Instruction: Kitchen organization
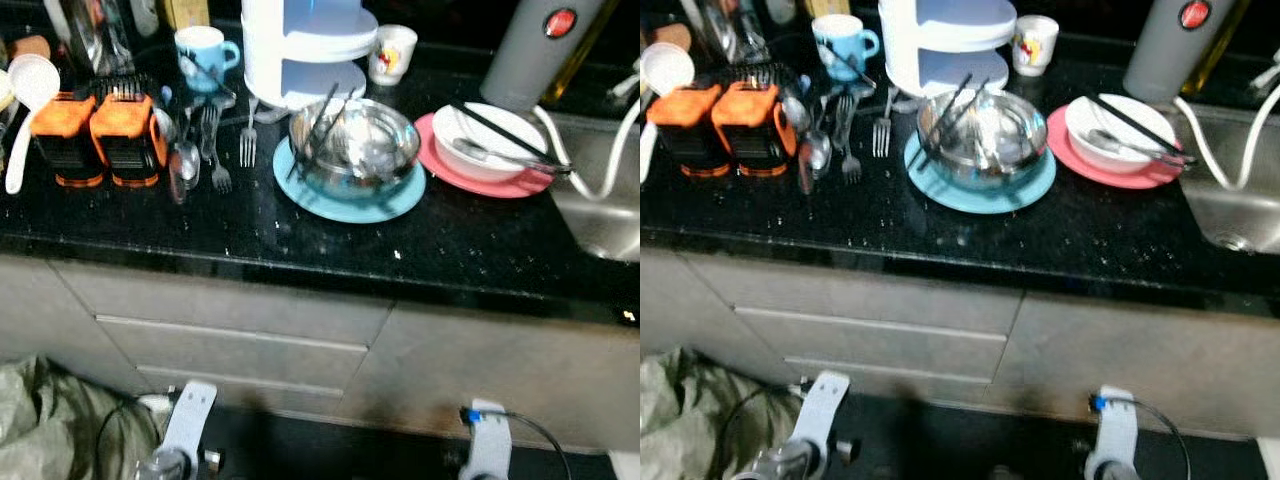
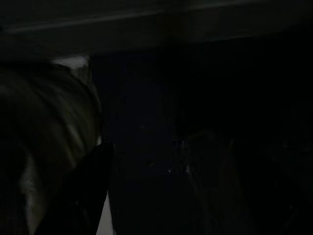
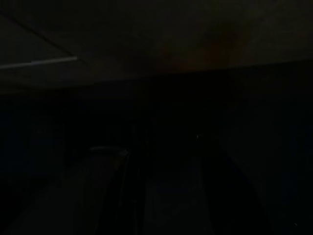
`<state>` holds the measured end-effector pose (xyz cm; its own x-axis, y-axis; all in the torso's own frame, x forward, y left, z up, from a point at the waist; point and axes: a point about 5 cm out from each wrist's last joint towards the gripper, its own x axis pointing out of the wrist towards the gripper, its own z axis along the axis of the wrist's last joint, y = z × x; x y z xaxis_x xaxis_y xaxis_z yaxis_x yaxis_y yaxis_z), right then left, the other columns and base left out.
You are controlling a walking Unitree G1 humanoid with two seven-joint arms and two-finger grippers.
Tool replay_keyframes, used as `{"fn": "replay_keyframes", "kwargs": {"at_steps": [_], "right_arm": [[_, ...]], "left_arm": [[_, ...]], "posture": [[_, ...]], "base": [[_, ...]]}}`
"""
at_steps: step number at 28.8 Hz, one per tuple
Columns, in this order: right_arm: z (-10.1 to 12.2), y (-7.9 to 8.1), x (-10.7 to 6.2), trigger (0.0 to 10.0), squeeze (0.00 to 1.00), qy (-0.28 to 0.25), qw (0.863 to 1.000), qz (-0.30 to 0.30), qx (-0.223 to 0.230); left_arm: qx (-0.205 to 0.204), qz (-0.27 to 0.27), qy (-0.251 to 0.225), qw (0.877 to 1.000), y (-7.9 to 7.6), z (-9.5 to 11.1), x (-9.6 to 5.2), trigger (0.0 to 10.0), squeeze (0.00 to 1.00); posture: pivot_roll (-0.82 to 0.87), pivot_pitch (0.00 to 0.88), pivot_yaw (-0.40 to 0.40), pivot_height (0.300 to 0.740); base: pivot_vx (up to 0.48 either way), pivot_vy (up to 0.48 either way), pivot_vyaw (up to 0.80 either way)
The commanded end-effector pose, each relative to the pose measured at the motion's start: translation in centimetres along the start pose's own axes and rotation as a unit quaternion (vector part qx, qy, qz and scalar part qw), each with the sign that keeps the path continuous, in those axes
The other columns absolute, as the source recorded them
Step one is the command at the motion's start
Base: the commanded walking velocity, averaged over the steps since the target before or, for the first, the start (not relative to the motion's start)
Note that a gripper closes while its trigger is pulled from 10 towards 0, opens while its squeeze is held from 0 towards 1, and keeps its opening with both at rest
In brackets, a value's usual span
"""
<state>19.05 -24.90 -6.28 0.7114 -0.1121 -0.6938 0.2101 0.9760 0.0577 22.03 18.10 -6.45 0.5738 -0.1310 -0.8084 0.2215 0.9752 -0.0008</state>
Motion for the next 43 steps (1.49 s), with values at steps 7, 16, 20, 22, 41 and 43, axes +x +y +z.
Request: {"fn": "replay_keyframes", "kwargs": {"at_steps": [7,16,20,22,41,43], "right_arm": [[-1.0,-0.4,-0.4,10.0,0.00,0.018,1.000,-0.003,-0.001],[-0.8,-0.2,-0.3,10.0,0.00,0.014,1.000,0.013,-0.006],[-0.8,-0.2,-0.3,10.0,0.00,0.014,1.000,0.018,-0.009],[-0.8,-0.1,-0.3,10.0,0.00,0.013,1.000,0.023,-0.013],[-0.2,0.1,-0.3,10.0,0.00,-0.013,0.998,0.043,-0.038],[0.0,0.3,-0.3,10.0,0.00,-0.019,0.997,0.059,-0.044]], "left_arm": [[-0.009,-0.002,0.025,1.000,-0.3,-1.7,-0.2,10.0,0.00],[-0.003,-0.009,0.027,1.000,-0.3,-1.7,-0.2,10.0,0.00],[-0.005,-0.008,0.028,1.000,-0.3,-1.7,-0.2,10.0,0.00],[-0.007,-0.004,0.027,1.000,-0.2,-1.7,-0.2,10.0,0.00],[-0.006,0.003,0.025,1.000,-0.1,-1.7,-0.2,10.0,0.00],[-0.007,0.001,0.023,1.000,-0.2,-1.7,-0.2,10.0,0.00]], "posture": [[-0.01,0.133,-0.018,0.740],[-0.01,0.134,-0.017,0.740],[-0.01,0.135,-0.017,0.740],[-0.01,0.137,-0.016,0.740],[-0.01,0.142,-0.016,0.740],[-0.01,0.142,-0.016,0.740]], "base": [[0.000,0.000,-0.65],[0.000,-0.205,0.00],[0.000,-0.459,0.00],[0.000,-0.189,0.00],[0.000,0.000,0.00],[0.000,0.000,0.00]]}}
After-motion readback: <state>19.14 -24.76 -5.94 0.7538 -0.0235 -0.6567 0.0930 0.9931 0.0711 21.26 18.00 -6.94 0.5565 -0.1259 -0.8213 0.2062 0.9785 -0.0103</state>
